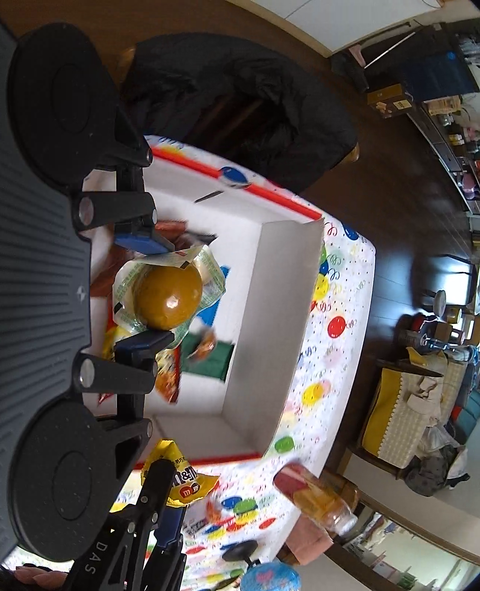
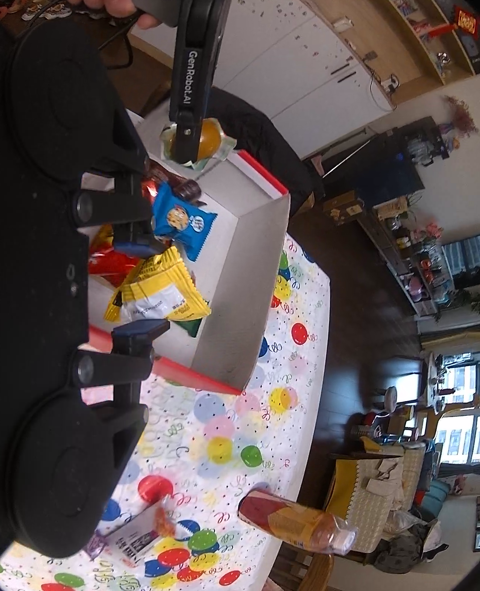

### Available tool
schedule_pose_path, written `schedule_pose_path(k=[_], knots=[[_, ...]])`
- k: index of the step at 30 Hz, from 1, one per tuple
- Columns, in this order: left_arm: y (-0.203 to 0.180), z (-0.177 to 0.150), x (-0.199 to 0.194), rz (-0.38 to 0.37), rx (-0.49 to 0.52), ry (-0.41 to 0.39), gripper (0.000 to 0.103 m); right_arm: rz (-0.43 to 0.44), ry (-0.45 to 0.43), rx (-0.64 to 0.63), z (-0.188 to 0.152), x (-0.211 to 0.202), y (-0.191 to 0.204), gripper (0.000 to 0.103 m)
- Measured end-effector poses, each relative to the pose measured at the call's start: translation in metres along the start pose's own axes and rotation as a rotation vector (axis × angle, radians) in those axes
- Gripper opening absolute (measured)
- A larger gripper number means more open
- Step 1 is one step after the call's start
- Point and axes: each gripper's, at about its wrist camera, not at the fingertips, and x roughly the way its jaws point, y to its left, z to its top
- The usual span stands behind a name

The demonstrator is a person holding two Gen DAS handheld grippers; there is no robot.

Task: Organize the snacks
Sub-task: 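Carry the egg-shaped snack and yellow candy into the red box with both tools, then open both tools to release the snacks and lift out of the box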

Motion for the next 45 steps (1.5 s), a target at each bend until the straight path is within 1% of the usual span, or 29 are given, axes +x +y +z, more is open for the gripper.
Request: schedule_pose_path(k=[6, 9, 14, 17, 21, 22, 24, 30, 32, 33, 35, 36, 37, 41, 43, 45], knots=[[0.017, 0.026, 0.033, 0.025, 0.011, 0.041, 0.043, -0.030, 0.052, 0.032, 0.010, 0.039, 0.004, 0.032], [0.020, 0.035, 0.049, 0.044, 0.034, 0.061, 0.043, -0.046, 0.072, 0.051, 0.014, 0.056, 0.004, 0.032], [0.021, 0.044, 0.070, 0.063, 0.057, 0.102, 0.043, -0.070, 0.109, 0.057, 0.019, 0.079, 0.005, 0.033], [0.019, 0.045, 0.082, 0.073, 0.082, 0.141, 0.043, -0.086, 0.129, 0.055, 0.022, 0.091, 0.005, 0.033], [0.019, 0.045, 0.095, 0.074, 0.099, 0.172, 0.043, -0.091, 0.157, 0.053, 0.021, 0.101, 0.006, 0.034], [0.019, 0.045, 0.096, 0.072, 0.098, 0.173, 0.044, -0.099, 0.162, 0.051, 0.021, 0.103, 0.007, 0.033], [0.021, 0.046, 0.098, 0.070, 0.098, 0.181, 0.044, -0.115, 0.170, 0.046, 0.020, 0.106, 0.009, 0.034], [0.021, 0.047, 0.100, 0.055, 0.105, 0.186, 0.044, -0.113, 0.179, 0.050, 0.020, 0.106, 0.013, 0.038], [0.020, 0.046, 0.098, 0.047, 0.110, 0.181, 0.045, -0.110, 0.176, 0.052, 0.019, 0.103, 0.014, 0.042], [0.020, 0.047, 0.097, 0.041, 0.111, 0.177, 0.048, -0.106, 0.173, 0.052, 0.019, 0.101, 0.014, 0.044], [0.021, 0.046, 0.093, 0.039, 0.113, 0.165, 0.055, -0.103, 0.167, 0.052, 0.018, 0.097, 0.016, 0.050], [0.021, 0.046, 0.091, 0.033, 0.112, 0.160, 0.058, -0.102, 0.162, 0.052, 0.018, 0.094, 0.018, 0.052], [0.022, 0.046, 0.089, 0.026, 0.108, 0.156, 0.059, -0.100, 0.158, 0.051, 0.018, 0.092, 0.019, 0.054], [0.026, 0.045, 0.079, 0.013, 0.098, 0.139, 0.060, -0.093, 0.137, 0.051, 0.017, 0.080, 0.024, 0.063], [0.027, 0.043, 0.073, 0.010, 0.097, 0.126, 0.060, -0.089, 0.125, 0.047, 0.015, 0.073, 0.027, 0.064], [0.028, 0.041, 0.065, 0.003, 0.095, 0.112, 0.061, -0.086, 0.113, 0.048, 0.015, 0.065, 0.030, 0.068]])
